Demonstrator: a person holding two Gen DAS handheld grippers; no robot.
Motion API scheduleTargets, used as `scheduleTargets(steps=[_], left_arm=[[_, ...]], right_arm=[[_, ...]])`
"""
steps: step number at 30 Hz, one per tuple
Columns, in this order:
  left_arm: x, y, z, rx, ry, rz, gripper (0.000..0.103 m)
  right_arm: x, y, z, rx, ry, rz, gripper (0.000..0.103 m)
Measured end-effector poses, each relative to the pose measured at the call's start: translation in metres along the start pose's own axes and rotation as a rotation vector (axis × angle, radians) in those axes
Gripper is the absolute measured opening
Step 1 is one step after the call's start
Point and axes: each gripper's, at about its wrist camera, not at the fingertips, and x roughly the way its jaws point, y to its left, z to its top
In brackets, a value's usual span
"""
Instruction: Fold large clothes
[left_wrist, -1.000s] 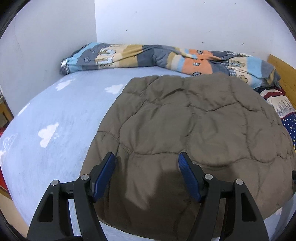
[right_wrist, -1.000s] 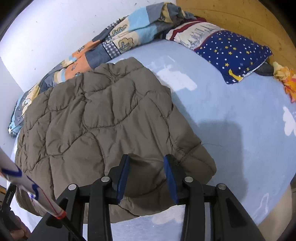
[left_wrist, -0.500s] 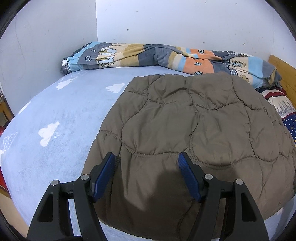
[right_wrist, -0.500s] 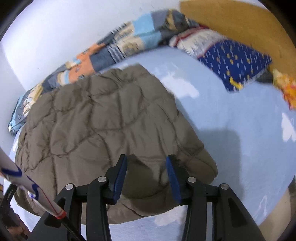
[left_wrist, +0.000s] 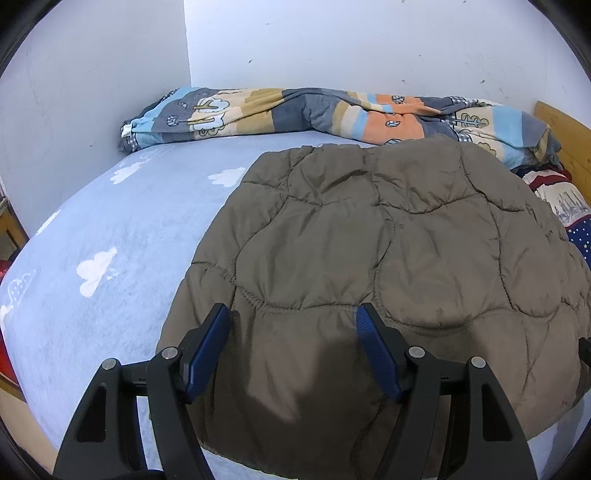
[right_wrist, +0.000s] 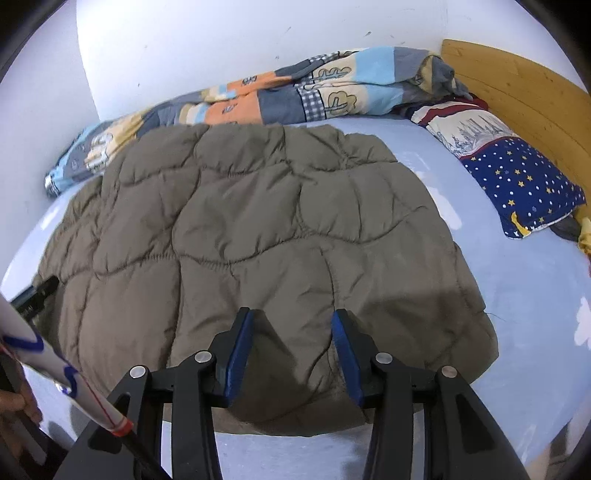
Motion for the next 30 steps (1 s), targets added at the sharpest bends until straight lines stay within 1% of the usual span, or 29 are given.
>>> scheduleTargets(steps=[5,6,9,11,13,18,22,30], left_arm=[[-0.019,-0.01,0.0,0.044,-0.086,-0.024,0.07],[-0.025,-0.014,0.0,0.06,-0.113,-0.043,0.07],[-0.035,-0.026,-0.005,0.09,-0.136,-0.087,0.07],[-0.036,-0.034,-0.01,0.102,-0.123,-0.117,0.07],[-0.033,-0.04,-0.014,0.118,-0.108,-0.123,0.07],[-0.026,-0.047,-0.017,0.139,-0.087,-0.117,0.07],[-0.021,-0.048,-0.019,0.131,-0.067,-0.119,0.07],[-0.018,-0.051,-0.022,0.151,-0.06,-0.112,0.07]], right_arm=[[-0.002,-0.001,-0.001,0.005,-0.005,0.003,0.05],[-0.005,0.0,-0.002,0.003,-0.017,0.006,0.05],[-0.015,0.011,-0.002,-0.052,-0.066,-0.009,0.05],[-0.022,0.025,-0.004,-0.108,-0.102,-0.007,0.05],[-0.025,0.037,-0.006,-0.153,-0.124,-0.012,0.05],[-0.019,0.056,-0.014,-0.233,-0.106,-0.033,0.05],[-0.016,0.061,-0.016,-0.252,-0.1,-0.05,0.05],[-0.009,0.061,-0.019,-0.263,-0.081,-0.064,0.052]])
